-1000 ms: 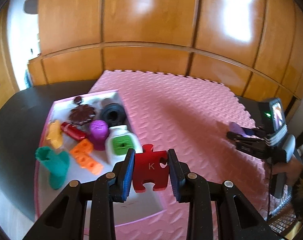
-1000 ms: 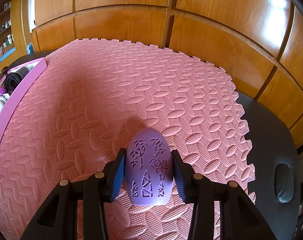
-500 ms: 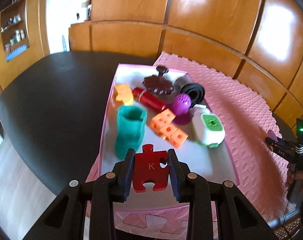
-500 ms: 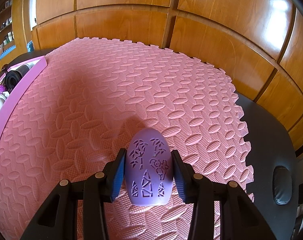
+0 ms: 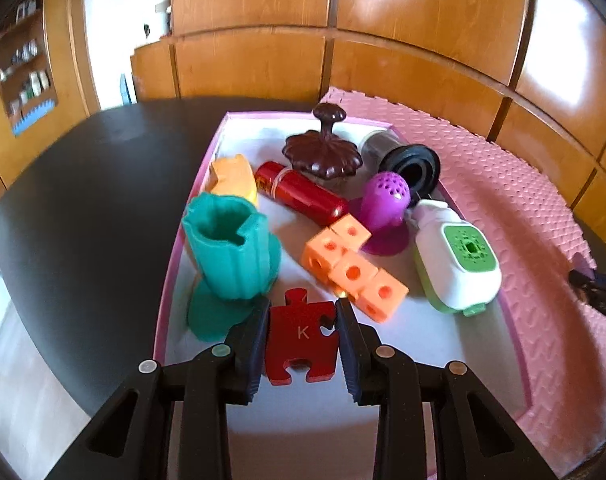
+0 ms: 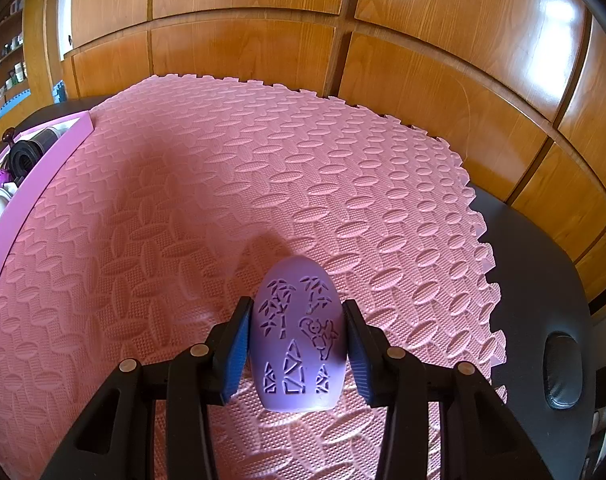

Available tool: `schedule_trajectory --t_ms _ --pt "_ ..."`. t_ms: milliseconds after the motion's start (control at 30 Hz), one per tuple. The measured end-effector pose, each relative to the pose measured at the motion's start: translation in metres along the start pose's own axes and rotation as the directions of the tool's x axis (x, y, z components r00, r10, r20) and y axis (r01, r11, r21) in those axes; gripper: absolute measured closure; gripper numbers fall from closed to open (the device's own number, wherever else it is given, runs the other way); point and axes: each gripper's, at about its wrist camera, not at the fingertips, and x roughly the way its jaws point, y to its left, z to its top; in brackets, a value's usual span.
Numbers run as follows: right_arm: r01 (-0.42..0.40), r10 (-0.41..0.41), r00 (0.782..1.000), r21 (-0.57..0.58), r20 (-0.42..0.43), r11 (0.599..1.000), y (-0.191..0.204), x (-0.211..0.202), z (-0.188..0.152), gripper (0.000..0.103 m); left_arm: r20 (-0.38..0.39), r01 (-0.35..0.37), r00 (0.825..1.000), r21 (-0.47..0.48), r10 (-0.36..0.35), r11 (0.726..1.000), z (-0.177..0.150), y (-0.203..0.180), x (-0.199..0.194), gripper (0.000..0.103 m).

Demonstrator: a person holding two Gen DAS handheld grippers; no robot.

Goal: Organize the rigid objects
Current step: 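Carry the red puzzle piece into the tray and open left while right holds the egg, then carry the lavender egg into the tray and open the right gripper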

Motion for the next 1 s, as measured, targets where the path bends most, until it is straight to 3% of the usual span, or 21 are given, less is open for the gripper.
schedule_trajectory --t_ms 1000 --pt "0.037 -0.036 0.999 0.046 -0.019 0.998 0.001 0.0 0.0 0.06 0.121 0.008 0.993 -0.035 -0.003 0.999 0.008 0.004 -0.059 0.056"
